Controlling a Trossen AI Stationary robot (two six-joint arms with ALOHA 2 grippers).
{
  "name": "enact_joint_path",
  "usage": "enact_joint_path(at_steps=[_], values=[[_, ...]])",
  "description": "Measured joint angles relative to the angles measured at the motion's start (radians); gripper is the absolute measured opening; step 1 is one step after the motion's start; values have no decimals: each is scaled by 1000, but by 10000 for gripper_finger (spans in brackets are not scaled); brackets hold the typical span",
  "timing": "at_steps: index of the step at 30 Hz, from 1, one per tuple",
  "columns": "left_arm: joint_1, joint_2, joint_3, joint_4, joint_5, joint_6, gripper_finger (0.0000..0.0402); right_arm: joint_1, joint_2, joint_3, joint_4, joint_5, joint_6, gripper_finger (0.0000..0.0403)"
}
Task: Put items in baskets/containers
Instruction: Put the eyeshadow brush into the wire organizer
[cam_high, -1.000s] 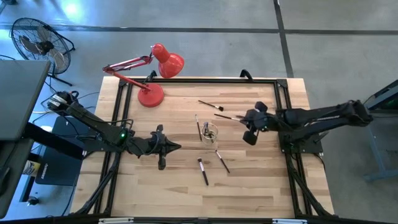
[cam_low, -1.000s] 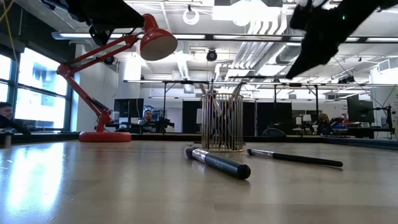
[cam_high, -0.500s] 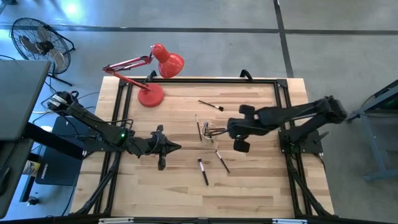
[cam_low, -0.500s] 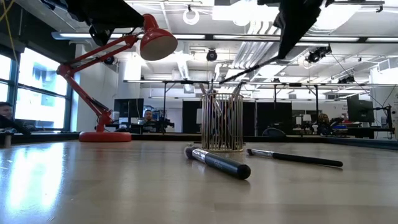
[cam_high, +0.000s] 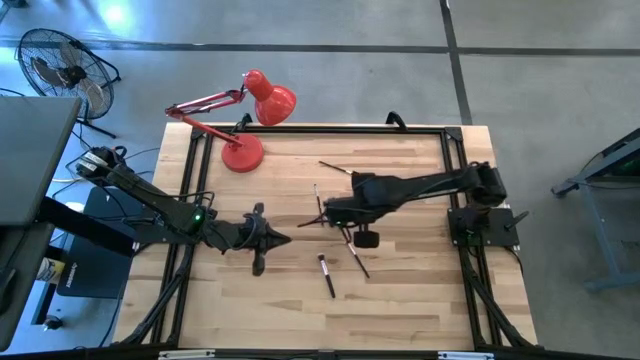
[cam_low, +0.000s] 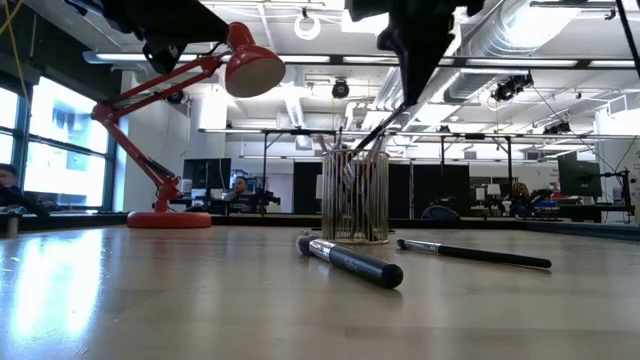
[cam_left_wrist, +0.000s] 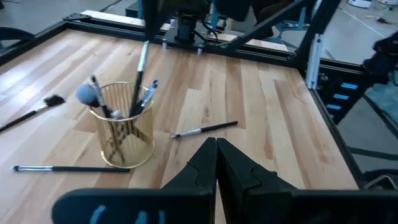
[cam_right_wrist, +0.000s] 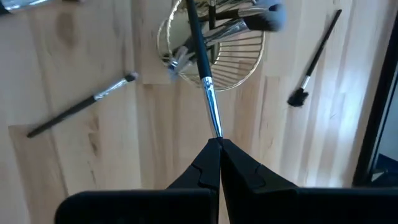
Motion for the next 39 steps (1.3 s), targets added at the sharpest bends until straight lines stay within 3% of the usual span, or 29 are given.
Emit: enact_joint_path(at_steps=[10, 21, 26, 32, 39], values=[[0, 0, 0, 0, 18, 0, 1, -27, 50, 16, 44, 39, -30, 11], [0, 0, 0, -2, 18, -1, 1, -27, -22, 17, 63, 41, -15, 104], [0, 0, 0, 0, 17, 0, 1, -18, -91, -3, 12, 66, 83, 122], [0, 0, 0, 0, 15, 2, 1, 41, -326, -237, 91, 171, 229, 115], [0, 0, 0, 0, 7, 2, 1, 146, -671, -648, 336, 172, 448, 114]])
